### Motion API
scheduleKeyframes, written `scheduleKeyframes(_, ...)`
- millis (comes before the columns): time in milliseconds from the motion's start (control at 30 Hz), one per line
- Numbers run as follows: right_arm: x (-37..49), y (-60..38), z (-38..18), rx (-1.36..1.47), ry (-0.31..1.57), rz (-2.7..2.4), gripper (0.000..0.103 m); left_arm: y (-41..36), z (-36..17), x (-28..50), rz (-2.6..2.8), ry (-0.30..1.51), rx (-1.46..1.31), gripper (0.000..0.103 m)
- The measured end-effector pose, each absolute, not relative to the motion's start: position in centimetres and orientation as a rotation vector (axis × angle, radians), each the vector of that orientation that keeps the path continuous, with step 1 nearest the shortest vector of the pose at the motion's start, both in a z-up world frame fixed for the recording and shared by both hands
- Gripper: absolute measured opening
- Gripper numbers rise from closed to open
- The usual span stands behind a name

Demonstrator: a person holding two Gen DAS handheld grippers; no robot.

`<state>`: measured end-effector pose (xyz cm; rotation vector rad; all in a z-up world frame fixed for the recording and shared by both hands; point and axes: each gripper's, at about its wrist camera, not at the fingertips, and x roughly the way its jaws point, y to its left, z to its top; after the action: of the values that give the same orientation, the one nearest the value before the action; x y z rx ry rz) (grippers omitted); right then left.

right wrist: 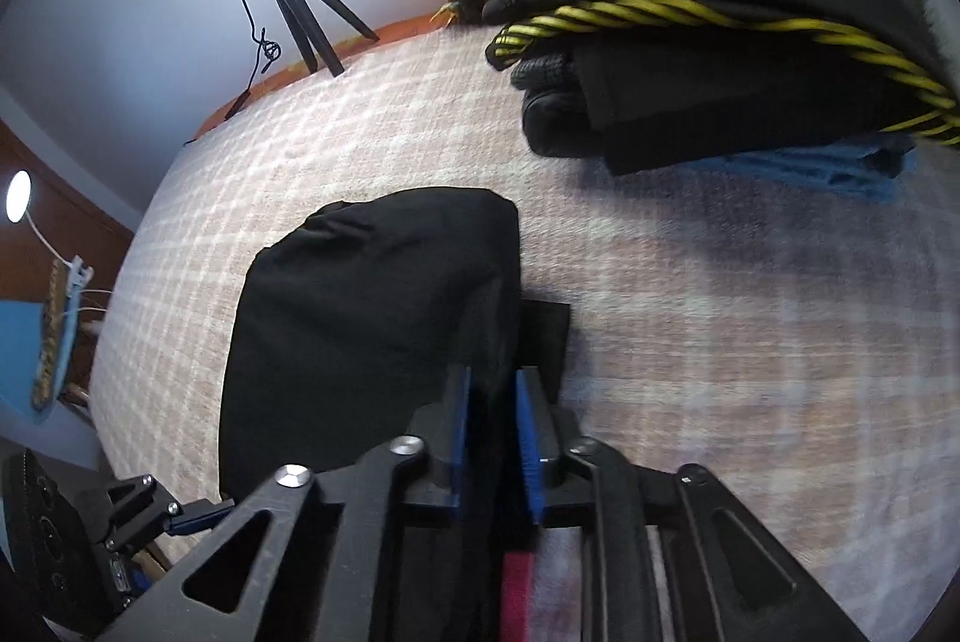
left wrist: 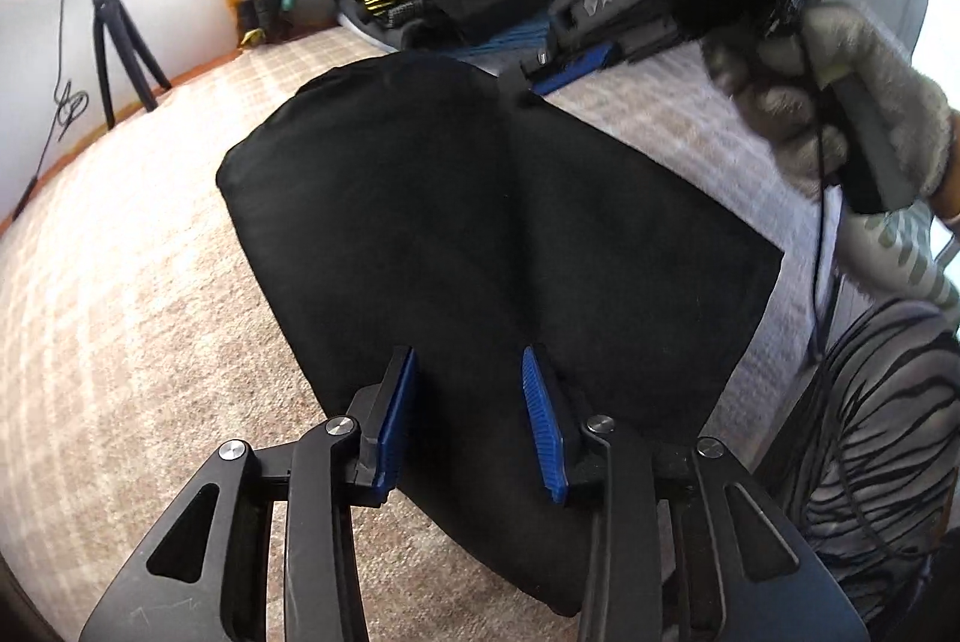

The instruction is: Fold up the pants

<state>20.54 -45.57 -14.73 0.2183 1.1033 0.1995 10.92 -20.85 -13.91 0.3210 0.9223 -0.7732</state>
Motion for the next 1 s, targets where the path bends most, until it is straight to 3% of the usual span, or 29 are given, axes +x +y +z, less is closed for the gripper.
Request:
scheduleKeyframes(167, 17.3, -44.2, -11.7, 0.107, 1.033, 0.261, 0.033, -21.0, -13.0, 10.4, -0.777, 0.922, 0.321, 0.033)
scheduleKeyframes(367, 13.3, -42.0, -11.6, -0.033, 1.103, 0.384, 0.037, -20.3, -11.4, 9.0, -0.795, 0.91, 0.332, 0.039)
scheduleKeyframes(433, 13.0, -42.2, -12.2, -0.045, 1.114, 0.361, 0.047, -19.6, -11.3, 9.4, -0.778, 0.921, 0.292, 0.053)
scheduleKeyframes(533, 13.2, -43.5, -13.2, -0.006, 1.114, 0.33, 0.07, -18.2, -11.3, 10.8, -0.729, 0.96, 0.178, 0.061)
scheduleKeyframes(833, 16.0, -47.1, -16.3, 0.229, 1.114, 0.399, 0.072, -15.9, -13.0, 14.8, -0.621, 1.074, -0.046, 0.061)
scheduleKeyframes(1000, 16.4, -48.0, -17.7, 0.28, 1.12, 0.396, 0.074, -17.3, -12.8, 13.0, -0.719, 1.045, 0.061, 0.061)
